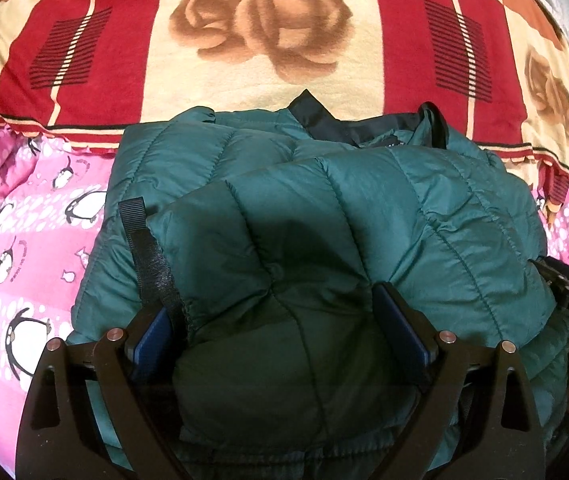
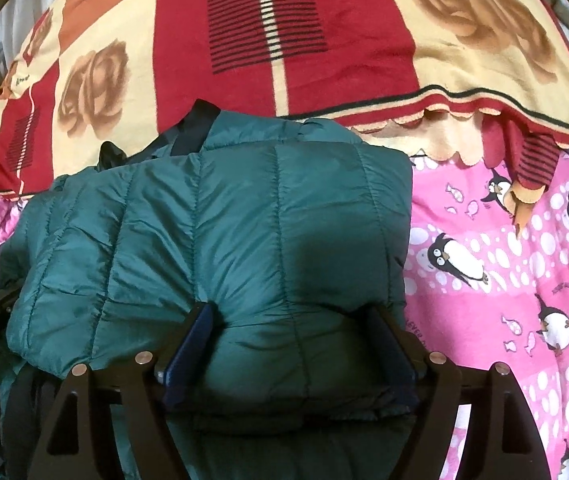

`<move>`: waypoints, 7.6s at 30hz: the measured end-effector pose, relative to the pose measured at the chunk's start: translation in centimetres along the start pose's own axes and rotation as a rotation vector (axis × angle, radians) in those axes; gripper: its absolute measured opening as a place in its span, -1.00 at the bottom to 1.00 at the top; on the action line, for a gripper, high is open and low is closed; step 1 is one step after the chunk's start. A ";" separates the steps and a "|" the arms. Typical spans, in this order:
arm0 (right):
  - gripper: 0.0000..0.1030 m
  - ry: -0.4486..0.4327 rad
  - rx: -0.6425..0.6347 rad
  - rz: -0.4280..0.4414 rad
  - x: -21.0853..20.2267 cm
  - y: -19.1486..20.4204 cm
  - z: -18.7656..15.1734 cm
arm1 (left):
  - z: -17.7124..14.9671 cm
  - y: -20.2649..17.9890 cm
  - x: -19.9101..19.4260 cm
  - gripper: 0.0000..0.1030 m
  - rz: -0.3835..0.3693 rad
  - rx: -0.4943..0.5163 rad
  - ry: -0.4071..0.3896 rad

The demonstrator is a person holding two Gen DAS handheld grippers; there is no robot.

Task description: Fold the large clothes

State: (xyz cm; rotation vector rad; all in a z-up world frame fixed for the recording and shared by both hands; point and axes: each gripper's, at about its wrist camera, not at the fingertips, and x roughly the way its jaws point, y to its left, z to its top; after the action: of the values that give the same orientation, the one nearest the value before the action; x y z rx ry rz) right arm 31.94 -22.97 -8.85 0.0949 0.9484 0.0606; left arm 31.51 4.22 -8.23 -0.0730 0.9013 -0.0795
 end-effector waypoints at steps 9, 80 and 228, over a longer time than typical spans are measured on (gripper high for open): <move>0.48 -0.167 0.073 -0.005 -4.2 -0.2 3.9 | 1.4 1.5 -3.8 0.82 0.016 -0.053 -0.148; 0.56 -0.158 -0.053 0.070 -11.3 3.5 -0.8 | -0.9 4.6 -8.1 0.94 0.032 -0.102 -0.118; -0.71 -0.336 0.037 0.180 -26.8 -3.3 -17.6 | -14.5 10.6 -24.3 -0.70 -0.101 -0.126 -0.282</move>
State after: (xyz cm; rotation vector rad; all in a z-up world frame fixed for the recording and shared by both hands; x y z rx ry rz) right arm 2.09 -27.76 2.24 0.2180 0.6040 0.1880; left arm 5.49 16.77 0.75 -0.2413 0.6196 -0.1040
